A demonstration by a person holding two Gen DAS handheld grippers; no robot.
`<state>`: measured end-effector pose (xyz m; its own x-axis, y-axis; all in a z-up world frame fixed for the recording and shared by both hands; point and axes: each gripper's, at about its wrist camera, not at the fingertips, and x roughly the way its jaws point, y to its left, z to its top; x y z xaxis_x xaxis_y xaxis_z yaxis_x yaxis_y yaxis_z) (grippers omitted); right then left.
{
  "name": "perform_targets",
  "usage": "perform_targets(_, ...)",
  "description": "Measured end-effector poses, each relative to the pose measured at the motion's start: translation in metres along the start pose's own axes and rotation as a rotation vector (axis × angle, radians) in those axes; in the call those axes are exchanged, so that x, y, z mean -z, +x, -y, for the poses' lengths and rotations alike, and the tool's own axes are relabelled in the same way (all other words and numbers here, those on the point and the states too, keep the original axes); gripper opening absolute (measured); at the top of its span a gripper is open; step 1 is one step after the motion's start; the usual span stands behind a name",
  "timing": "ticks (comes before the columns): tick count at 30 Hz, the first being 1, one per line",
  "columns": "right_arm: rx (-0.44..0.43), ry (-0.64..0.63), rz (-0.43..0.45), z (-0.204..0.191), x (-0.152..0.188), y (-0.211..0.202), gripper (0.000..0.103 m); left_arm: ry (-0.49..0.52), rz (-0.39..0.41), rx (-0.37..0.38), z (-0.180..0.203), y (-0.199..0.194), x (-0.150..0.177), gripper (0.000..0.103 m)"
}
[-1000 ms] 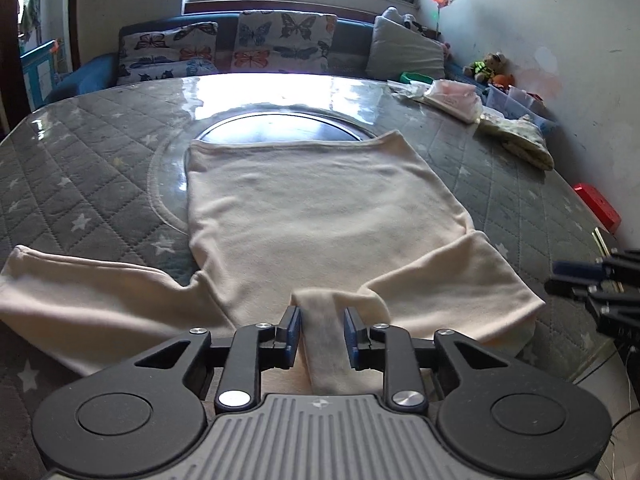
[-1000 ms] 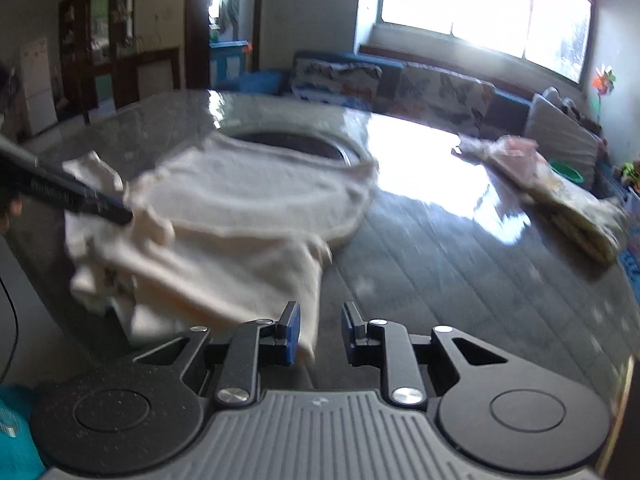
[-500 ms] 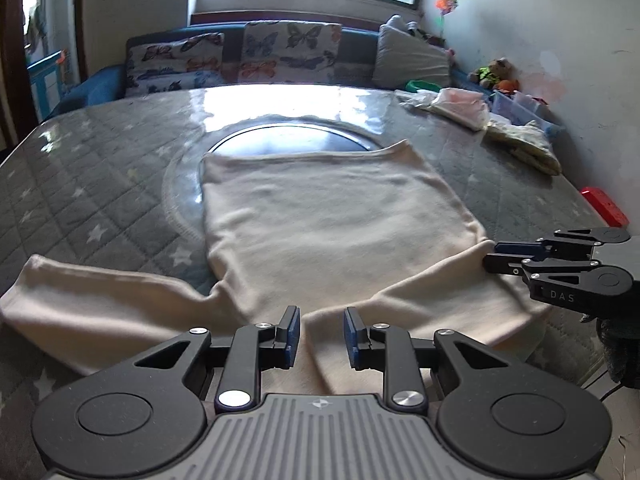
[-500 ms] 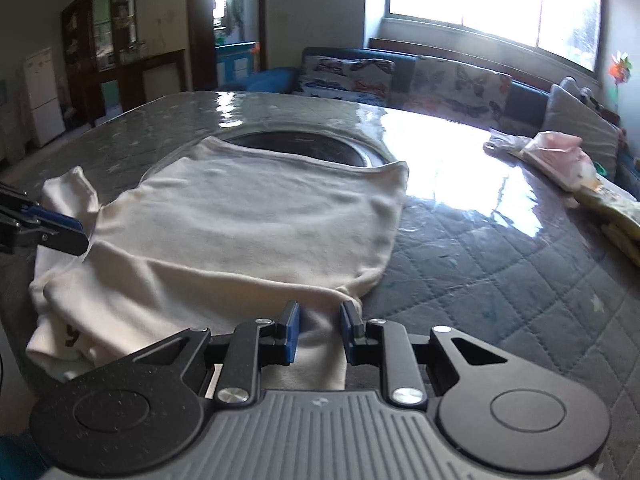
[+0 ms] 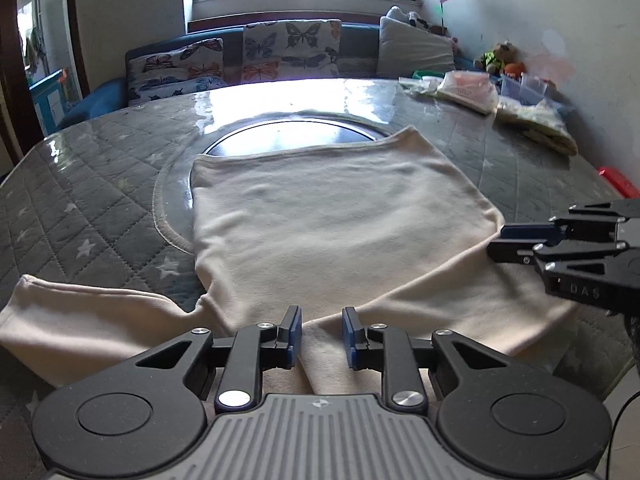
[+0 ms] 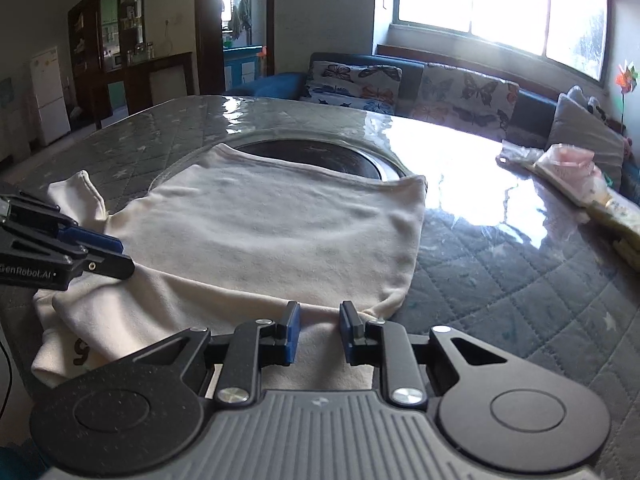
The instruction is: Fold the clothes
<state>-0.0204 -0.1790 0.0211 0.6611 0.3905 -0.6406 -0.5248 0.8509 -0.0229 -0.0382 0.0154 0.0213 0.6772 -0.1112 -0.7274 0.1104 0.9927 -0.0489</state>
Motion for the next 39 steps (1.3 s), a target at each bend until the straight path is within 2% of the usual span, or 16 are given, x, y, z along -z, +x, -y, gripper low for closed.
perform_targets(3, -0.050, -0.029, 0.011, -0.015, -0.006, -0.001, 0.021, -0.020, 0.005, 0.003, -0.005, -0.006, 0.002, 0.025)
perform_targets(6, -0.107, -0.069, 0.013, -0.037, -0.012, 0.004, 0.021, -0.052, 0.007, 0.004, -0.014, -0.014, 0.005, 0.031)
perform_targets(9, -0.152, -0.108, 0.008, -0.060, -0.015, 0.013, 0.021, -0.087, 0.033, -0.030, -0.028, -0.026, 0.008, 0.039)
perform_targets(11, -0.165, -0.125, 0.000, -0.071, -0.015, 0.020, 0.021, -0.118, 0.049, -0.059, -0.043, -0.034, 0.011, 0.041)
perform_targets(15, -0.151, -0.161, 0.000, -0.086, -0.012, 0.029, 0.022, -0.193, 0.064, -0.131, -0.075, -0.046, 0.016, 0.044)
perform_targets(23, -0.208, -0.205, 0.003, -0.106, -0.014, 0.023, 0.022, -0.339, 0.071, -0.253, -0.129, -0.053, 0.029, 0.051)
perform_targets(33, -0.255, -0.194, 0.007, -0.110, -0.014, 0.004, 0.023, -0.483, 0.075, -0.350, -0.172, -0.048, 0.039, 0.053)
perform_targets(39, -0.251, -0.181, 0.012, -0.108, -0.013, 0.000, 0.024, -0.567, 0.089, -0.404, -0.200, -0.042, 0.038, 0.053)
